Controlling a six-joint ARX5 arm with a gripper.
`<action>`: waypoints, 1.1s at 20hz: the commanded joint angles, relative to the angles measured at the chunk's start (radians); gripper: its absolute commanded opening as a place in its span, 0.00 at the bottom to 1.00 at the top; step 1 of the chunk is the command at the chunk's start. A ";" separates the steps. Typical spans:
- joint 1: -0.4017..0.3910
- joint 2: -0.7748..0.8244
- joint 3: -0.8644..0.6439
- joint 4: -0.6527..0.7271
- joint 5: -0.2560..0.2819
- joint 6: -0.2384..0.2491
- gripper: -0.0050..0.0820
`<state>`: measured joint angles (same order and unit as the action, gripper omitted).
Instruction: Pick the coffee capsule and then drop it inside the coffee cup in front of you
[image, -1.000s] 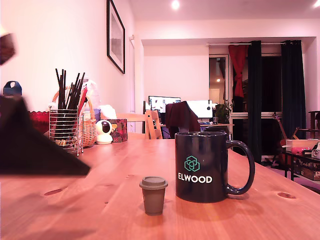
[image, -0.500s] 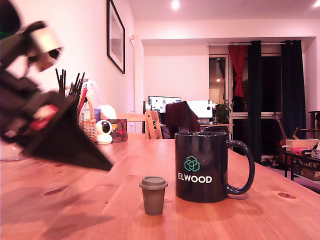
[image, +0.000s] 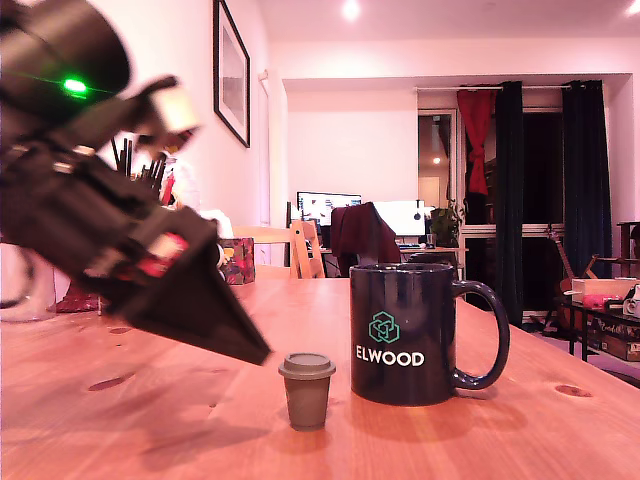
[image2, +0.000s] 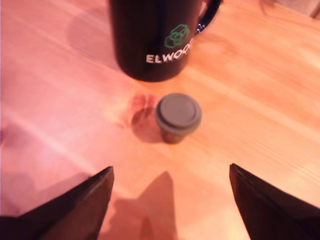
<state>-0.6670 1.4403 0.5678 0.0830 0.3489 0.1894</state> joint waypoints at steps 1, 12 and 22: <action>-0.012 0.040 0.024 -0.005 -0.005 0.021 0.83; -0.047 0.222 0.165 -0.010 -0.009 0.031 0.83; -0.056 0.281 0.215 -0.034 -0.001 0.032 0.83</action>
<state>-0.7185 1.7092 0.7780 0.0452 0.3420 0.2138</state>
